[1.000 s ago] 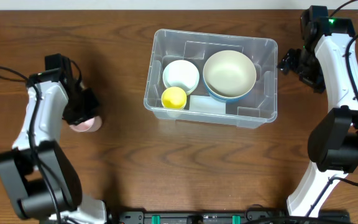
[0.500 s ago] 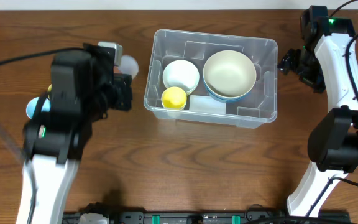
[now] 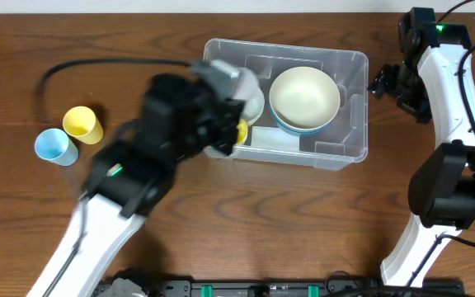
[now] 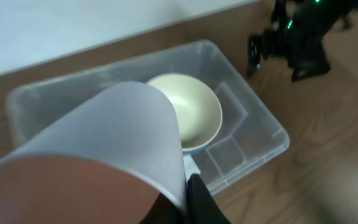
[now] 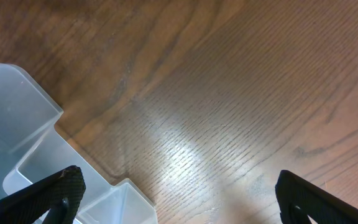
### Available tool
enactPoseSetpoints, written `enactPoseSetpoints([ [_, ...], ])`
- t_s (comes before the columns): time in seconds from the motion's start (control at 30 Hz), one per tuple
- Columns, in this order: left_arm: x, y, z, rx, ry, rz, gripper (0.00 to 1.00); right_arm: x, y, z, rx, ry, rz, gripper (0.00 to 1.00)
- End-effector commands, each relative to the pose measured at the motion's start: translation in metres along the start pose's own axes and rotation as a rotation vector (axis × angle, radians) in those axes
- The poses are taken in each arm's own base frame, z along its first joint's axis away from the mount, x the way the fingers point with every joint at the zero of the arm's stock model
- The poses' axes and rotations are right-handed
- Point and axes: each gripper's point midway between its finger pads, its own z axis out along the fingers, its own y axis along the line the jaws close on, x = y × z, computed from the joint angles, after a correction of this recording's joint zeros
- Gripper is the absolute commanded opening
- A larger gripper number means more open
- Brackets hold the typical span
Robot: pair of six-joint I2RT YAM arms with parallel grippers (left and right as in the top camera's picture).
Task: Pack container
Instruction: 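Carry the pink cup into the bin beside the yellow cup, release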
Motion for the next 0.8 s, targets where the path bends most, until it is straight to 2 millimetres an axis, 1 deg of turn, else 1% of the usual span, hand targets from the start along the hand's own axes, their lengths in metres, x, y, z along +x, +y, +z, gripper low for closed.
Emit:
enactPoseSetpoints([
  [0.0, 0.01, -0.003, 0.035, 0.009, 0.058, 0.004, 0.06, 0.0, 0.0, -0.001, 0.003, -0.007, 0.014, 0.99],
  [0.07, 0.023, -0.001, 0.058, 0.011, 0.11, 0.0, 0.06, 0.0, 0.0, -0.001, 0.003, -0.007, 0.014, 0.99],
  [0.13, 0.037, 0.002, 0.075, 0.007, 0.162, -0.01, 0.06, 0.0, 0.0, -0.001, 0.003, -0.007, 0.014, 0.99],
  [0.27, 0.062, 0.008, 0.1, -0.003, 0.252, -0.028, 0.06, 0.0, 0.0, -0.001, 0.003, -0.007, 0.014, 0.99],
  [0.57, 0.097, 0.013, 0.13, -0.01, 0.363, -0.041, 0.06, 0.0, 0.0, -0.001, 0.003, -0.007, 0.014, 0.99],
  [0.77, 0.114, 0.015, 0.143, -0.013, 0.415, -0.046, 0.06, 0.0, 0.0, -0.001, 0.003, -0.007, 0.014, 0.99],
])
